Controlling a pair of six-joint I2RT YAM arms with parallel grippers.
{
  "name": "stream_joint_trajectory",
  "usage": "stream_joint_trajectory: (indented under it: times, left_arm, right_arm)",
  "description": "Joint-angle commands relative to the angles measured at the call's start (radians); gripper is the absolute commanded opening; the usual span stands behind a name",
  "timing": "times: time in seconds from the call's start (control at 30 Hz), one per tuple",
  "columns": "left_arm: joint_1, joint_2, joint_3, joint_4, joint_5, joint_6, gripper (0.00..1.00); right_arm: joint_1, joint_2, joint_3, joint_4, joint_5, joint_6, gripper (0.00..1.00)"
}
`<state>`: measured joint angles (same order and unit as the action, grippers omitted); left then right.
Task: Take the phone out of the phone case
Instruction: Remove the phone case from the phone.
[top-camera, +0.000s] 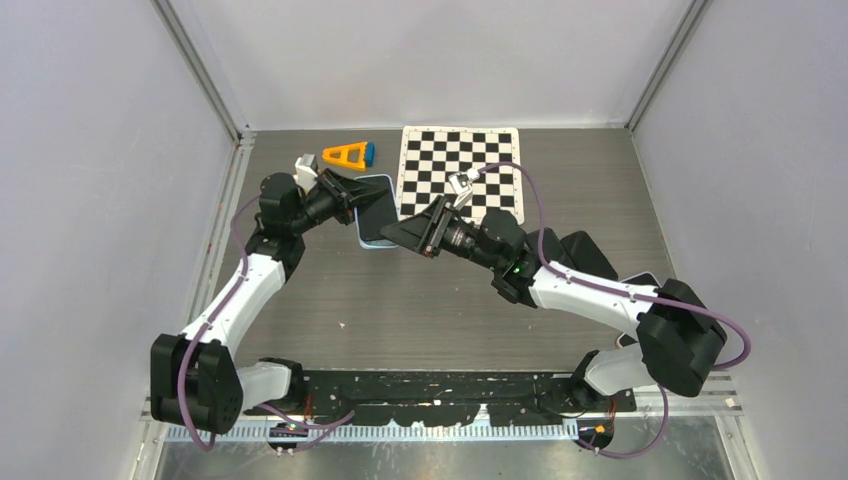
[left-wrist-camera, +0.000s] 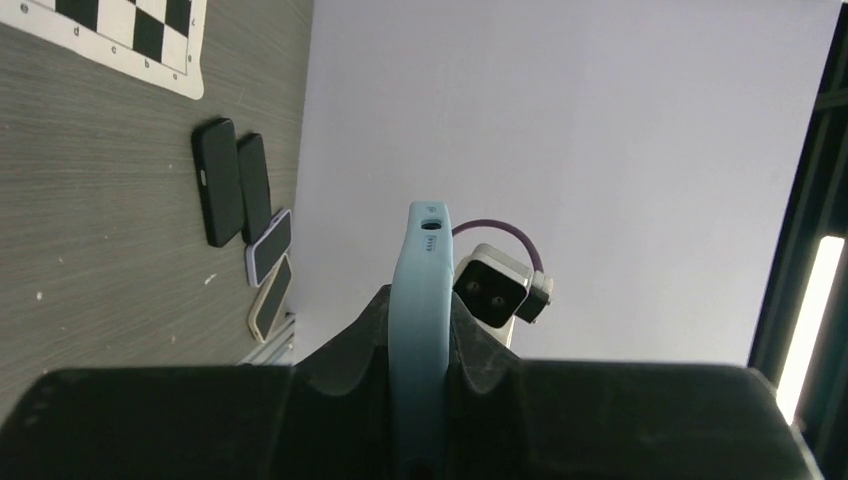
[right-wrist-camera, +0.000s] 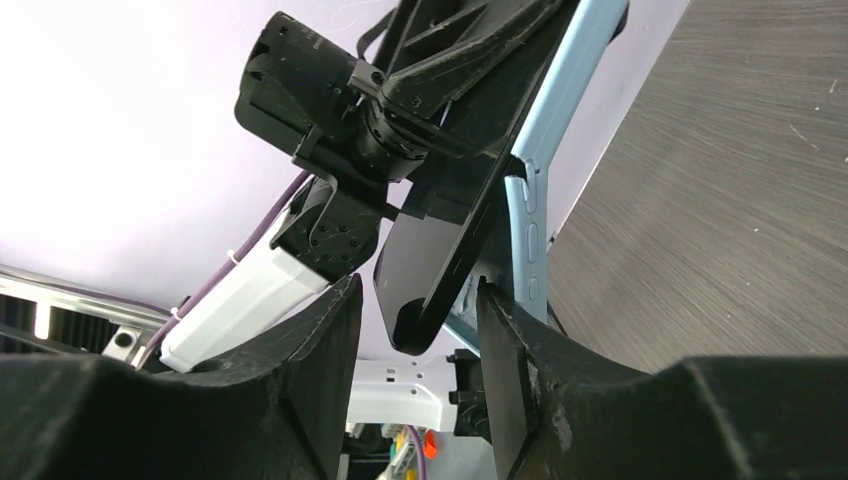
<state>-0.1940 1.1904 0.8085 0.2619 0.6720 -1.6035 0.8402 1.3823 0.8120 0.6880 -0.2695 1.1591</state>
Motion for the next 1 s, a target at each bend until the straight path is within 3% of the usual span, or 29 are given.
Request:
stream_joint_trajectory:
  times: [0.0, 0.17, 0.5, 0.57, 0.63, 0.77, 0.97]
  left_arm:
    - [-0.075, -0.100, 0.138, 0.062, 0.136, 0.041, 0.00]
    - [-0.140, -0.116, 0.138, 0.016, 0.163, 0.182, 0.00]
    - [-0.148, -0.170, 0.103, -0.101, 0.139, 0.357, 0.03]
    - [-0.148, -0.178, 0.113, -0.144, 0.133, 0.393, 0.14]
    - [-0.148, -0.199, 0.135, -0.224, 0.104, 0.464, 0.32]
    - [-0.147, -0.241, 0.164, -0.386, -0.027, 0.582, 0.73]
    - [-0.145, -0.274, 0.170, -0.480, -0.127, 0.680, 0.95]
  right_arm:
    - [-0.037, 0.039, -0.002, -0.085, 0.109, 0.015, 0.53]
    - [-0.052, 0.059, 0.029, -0.013, 0.036, 0.025, 0.49]
    - [-0.057, 0.069, 0.037, 0.187, -0.003, 0.105, 0.18]
    - [-0.064, 0.067, 0.036, 0.217, -0.014, 0.126, 0.08]
    - [-0.077, 0.060, 0.032, 0.242, -0.016, 0.149, 0.02]
    - [-0.111, 0.000, 0.021, 0.244, -0.019, 0.172, 0.01]
    - [-0.167, -0.090, 0.023, 0.159, -0.028, 0.183, 0.01]
